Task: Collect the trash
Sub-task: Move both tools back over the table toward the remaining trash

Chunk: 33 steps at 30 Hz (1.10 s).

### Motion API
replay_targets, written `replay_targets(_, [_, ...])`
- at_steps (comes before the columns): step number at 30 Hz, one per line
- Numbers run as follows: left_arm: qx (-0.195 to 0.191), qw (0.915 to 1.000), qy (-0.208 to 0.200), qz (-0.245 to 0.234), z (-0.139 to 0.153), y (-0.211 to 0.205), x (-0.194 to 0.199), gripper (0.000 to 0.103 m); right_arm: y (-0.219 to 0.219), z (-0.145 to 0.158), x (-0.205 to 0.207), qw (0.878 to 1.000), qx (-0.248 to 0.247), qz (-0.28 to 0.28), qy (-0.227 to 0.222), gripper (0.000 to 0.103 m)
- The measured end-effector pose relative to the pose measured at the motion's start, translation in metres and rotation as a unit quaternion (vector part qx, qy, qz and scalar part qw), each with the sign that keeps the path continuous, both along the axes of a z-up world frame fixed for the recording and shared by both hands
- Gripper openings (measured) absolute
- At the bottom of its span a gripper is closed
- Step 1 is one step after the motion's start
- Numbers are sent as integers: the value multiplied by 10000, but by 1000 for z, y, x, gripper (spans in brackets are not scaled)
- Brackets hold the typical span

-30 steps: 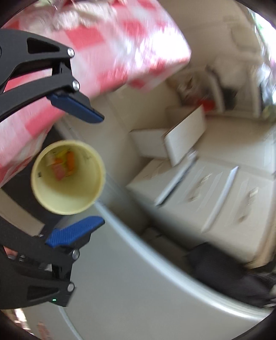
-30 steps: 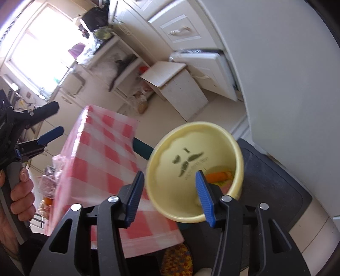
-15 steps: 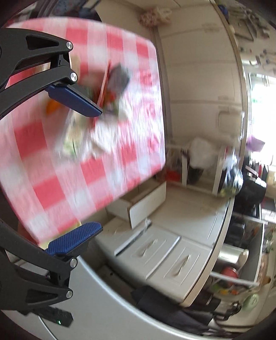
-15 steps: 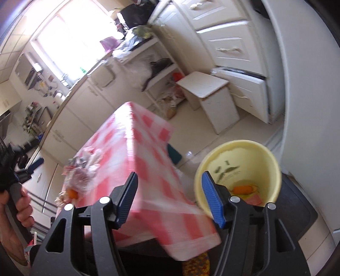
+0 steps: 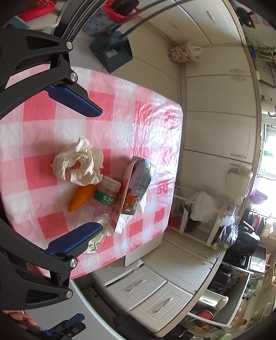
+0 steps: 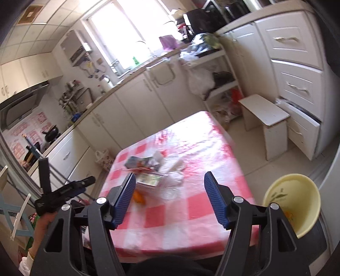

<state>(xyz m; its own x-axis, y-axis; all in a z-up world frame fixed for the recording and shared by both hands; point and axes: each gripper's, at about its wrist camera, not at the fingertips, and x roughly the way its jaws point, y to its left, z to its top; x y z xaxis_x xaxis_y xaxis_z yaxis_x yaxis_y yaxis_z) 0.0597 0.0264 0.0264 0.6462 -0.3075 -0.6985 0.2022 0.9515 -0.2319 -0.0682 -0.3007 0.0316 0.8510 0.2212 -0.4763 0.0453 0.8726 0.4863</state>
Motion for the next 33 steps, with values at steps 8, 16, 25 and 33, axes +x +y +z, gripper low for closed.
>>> replay_targets(8, [-73,9999,69,13,-1,7,-2,96,47,-6,18,9988,-229,430,90,67])
replay_targets(16, [-189,9997,129,64,-2,12,-3,96,62,-5,16,9980,-443,431,110,67])
replay_targets(25, [-199,9996,189,75,-4,14,-3,96,67,-5,16,9977,-518,419,153,69])
replay_targets(33, [-183,9995,255,90,-7,16,-4,96,68,-5,17,9972,-587,416,187,69])
